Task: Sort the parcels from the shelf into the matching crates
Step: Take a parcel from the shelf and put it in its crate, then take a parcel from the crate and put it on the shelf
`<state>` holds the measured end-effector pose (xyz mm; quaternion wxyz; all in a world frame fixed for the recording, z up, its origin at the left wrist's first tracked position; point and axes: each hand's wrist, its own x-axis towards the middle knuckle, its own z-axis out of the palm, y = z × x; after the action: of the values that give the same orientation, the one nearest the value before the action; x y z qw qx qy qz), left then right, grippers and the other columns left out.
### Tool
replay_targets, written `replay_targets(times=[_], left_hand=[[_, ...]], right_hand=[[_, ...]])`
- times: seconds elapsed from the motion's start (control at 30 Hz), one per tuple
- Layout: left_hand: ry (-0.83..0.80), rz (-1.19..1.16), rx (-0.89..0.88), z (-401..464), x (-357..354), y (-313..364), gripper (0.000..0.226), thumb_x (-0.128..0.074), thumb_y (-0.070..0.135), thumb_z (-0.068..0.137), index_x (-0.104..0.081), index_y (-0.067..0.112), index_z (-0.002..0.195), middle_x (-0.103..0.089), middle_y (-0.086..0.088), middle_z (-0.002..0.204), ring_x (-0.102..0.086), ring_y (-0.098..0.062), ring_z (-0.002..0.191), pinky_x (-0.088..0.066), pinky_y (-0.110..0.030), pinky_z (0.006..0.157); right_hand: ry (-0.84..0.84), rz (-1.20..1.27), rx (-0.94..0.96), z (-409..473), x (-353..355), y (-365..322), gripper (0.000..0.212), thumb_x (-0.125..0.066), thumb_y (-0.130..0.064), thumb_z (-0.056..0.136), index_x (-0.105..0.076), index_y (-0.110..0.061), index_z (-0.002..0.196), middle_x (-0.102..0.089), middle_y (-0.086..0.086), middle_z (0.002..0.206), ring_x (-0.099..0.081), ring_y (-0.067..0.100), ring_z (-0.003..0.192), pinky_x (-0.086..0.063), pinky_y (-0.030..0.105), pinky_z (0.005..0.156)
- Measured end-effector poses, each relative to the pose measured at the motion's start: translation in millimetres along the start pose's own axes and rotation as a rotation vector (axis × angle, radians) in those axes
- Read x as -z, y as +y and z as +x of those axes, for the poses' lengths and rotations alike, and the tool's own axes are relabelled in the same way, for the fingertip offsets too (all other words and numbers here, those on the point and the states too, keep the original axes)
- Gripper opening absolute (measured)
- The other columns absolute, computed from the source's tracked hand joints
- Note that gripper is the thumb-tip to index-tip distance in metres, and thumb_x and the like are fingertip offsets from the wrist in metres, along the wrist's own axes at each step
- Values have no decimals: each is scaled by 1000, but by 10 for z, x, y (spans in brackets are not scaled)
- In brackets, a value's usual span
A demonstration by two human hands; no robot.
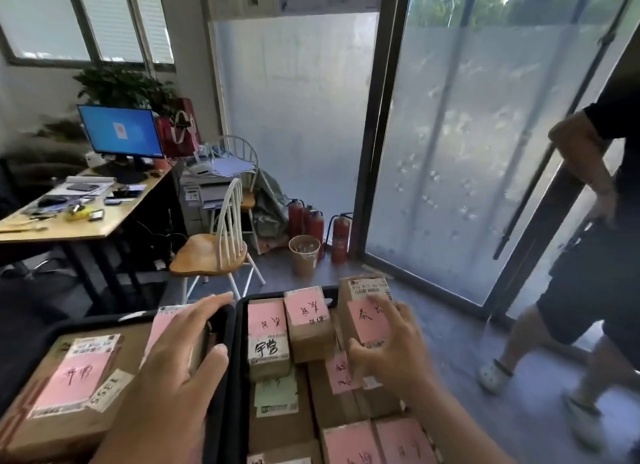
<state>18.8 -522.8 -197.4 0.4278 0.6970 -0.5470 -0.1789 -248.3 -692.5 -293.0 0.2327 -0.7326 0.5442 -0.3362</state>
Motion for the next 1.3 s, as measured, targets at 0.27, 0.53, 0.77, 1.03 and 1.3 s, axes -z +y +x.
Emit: replay_targets(times=[0.27,0.53,0.77,1.03,1.3], left_hand=[[5,53,54,621,-171,-173,55,-53,31,103,-41,63,145,-28,65,130,-22,41,121,-30,-28,108],[99,93,88,691,-394,-41,53,-52,31,101,-45,58,145,-37,42,148,-37,10,138,-32,-27,112],[188,116,115,509,-471,267,50,-52,28,103,-48,49,149,-39,32,152,-32,15,136,-26,-9,102],[357,100,169,-116,-414,617,51,-53,25,104,-48,51,147,-41,32,152,-35,17,137,-32,-21,109],[602,241,254,-1351,240,825,53,-51,32,103,-41,59,148,-36,35,154,-29,13,145,-31,-31,116]], right_hand=[[-54,-72,-61,511,-469,193,71,-80,-43,79,-47,-41,142,-35,-14,125,-47,16,114,-53,31,87],[-5,-124,-72,600,-685,170,72,-78,-49,81,-47,-29,143,-36,-4,120,-36,17,110,-39,34,87],[-157,-216,-30,616,-414,175,88,-67,-72,79,-33,-34,151,-32,6,152,-34,32,141,-46,52,108],[-207,-285,359,462,119,-469,90,-54,-76,83,-28,-35,159,-26,10,165,-22,33,154,-30,55,123],[-350,-54,755,-592,344,-1778,83,-54,-76,85,-22,-46,156,-17,-5,168,-11,24,158,-22,54,127]])
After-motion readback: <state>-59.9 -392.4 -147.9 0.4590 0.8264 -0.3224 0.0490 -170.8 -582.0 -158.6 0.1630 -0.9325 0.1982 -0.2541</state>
